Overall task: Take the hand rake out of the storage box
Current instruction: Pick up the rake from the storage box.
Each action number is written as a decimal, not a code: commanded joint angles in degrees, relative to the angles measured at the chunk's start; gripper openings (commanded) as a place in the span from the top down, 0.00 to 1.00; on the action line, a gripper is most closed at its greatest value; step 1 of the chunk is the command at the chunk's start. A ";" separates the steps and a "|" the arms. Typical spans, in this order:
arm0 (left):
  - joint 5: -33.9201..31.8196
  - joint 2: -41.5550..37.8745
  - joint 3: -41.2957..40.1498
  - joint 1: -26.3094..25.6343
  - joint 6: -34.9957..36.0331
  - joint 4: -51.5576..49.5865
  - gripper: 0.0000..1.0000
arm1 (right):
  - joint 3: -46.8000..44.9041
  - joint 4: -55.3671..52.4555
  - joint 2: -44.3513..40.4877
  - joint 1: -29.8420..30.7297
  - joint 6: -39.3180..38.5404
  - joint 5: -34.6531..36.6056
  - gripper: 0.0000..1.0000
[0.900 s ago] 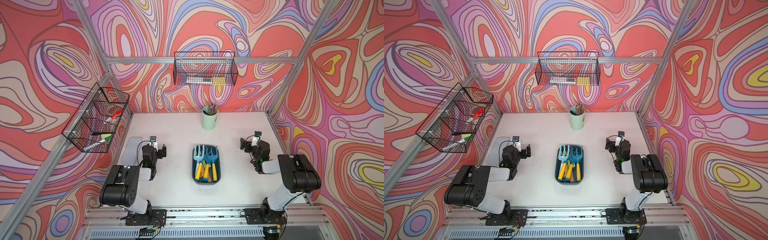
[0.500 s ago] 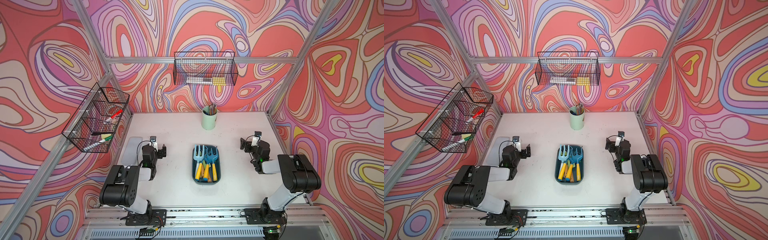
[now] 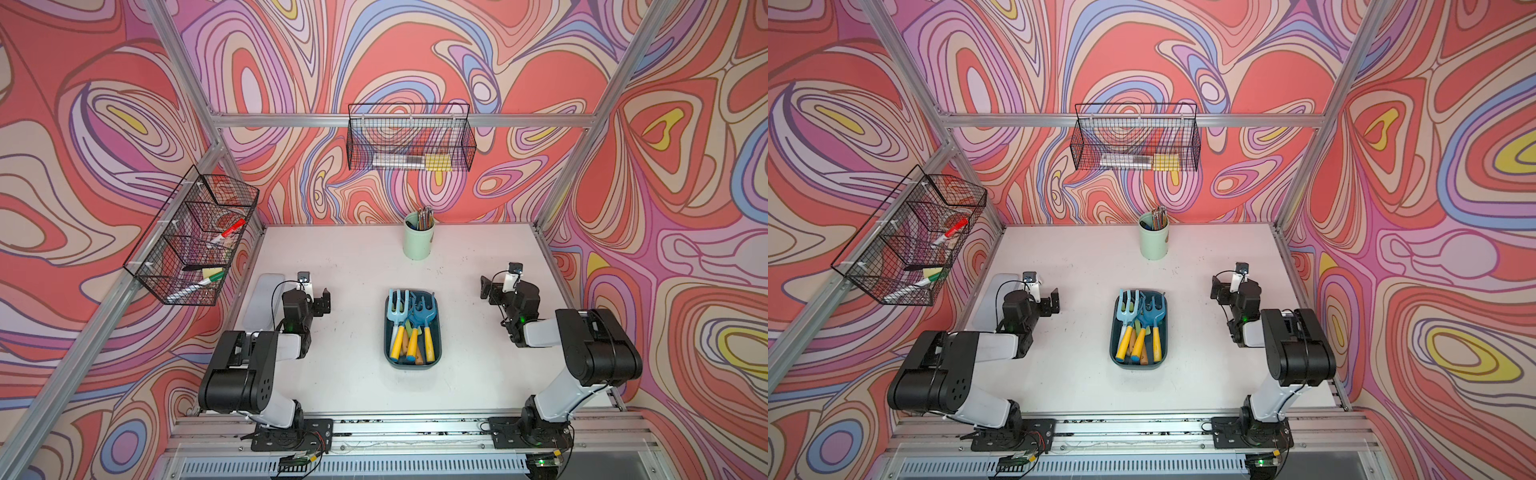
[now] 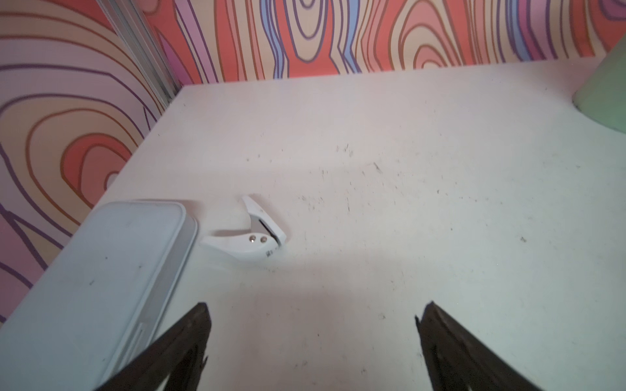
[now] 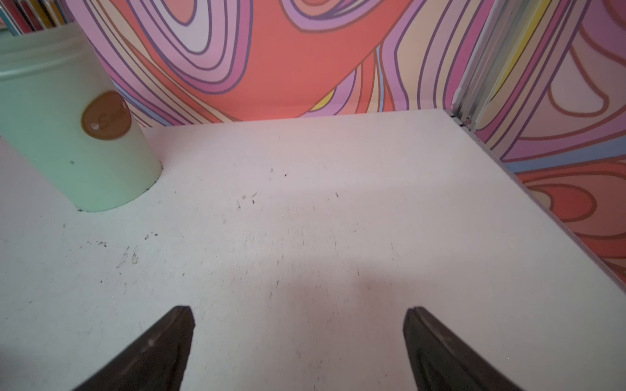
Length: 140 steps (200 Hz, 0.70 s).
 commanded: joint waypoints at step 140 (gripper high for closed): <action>-12.22 -5.65 43.87 -35.80 -21.57 -83.35 0.11 | 16.84 -48.60 -12.97 6.00 14.59 8.40 0.02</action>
